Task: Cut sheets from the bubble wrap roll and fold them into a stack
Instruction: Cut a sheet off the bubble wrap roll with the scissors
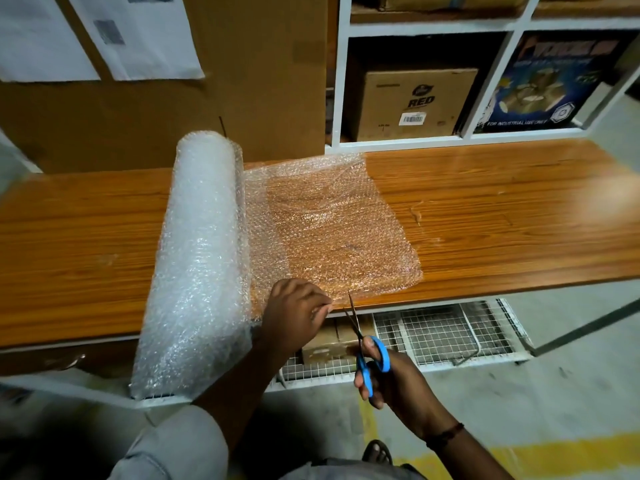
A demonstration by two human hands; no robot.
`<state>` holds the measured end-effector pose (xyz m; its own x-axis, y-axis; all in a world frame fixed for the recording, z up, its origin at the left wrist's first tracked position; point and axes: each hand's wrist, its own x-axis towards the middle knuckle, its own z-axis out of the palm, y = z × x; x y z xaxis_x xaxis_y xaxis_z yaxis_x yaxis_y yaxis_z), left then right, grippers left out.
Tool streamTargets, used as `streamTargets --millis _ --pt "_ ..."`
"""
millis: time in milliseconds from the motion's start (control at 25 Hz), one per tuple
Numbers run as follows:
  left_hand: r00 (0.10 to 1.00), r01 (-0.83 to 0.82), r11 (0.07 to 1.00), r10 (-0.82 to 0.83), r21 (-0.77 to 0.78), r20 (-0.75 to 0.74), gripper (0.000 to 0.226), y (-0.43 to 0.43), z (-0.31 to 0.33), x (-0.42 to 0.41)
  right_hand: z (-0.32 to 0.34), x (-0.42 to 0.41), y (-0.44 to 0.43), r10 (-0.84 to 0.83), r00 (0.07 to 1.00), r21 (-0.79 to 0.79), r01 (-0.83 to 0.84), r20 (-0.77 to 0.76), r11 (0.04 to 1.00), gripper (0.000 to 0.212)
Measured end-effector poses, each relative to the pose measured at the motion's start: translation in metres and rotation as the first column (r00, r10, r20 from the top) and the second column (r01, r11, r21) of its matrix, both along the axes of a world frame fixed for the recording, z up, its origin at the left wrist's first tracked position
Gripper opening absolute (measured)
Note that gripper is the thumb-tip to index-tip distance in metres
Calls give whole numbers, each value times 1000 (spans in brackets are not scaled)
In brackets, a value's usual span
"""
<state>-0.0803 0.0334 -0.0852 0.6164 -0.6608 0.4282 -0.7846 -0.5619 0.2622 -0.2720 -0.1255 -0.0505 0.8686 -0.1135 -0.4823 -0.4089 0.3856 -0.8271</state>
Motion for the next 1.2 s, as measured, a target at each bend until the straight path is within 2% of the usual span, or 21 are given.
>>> streamTargets --millis 160,400,600,800,1080,1200 --pt "1000 -24 997 24 -67 2 19 3 -1 -2 -1 2 2 4 1000 -41 -3 15 999 61" --pt "997 -8 995 17 -104 81 17 3 1 -9 7 15 6 12 999 -138 -6 40 990 63" --pt "993 -20 995 31 -99 112 13 0 4 -13 15 27 9 14 999 -225 -6 30 974 34" --pt "991 -2 997 12 -78 134 14 -2 5 -15 14 31 10 -14 1000 -251 17 17 968 25" --pt "992 7 995 5 -101 123 11 0 4 -19 4 33 10 -53 998 -249 59 31 967 29" --pt "992 22 995 -10 -95 128 11 0 5 -20 3 34 11 -55 998 -253 64 41 965 23"
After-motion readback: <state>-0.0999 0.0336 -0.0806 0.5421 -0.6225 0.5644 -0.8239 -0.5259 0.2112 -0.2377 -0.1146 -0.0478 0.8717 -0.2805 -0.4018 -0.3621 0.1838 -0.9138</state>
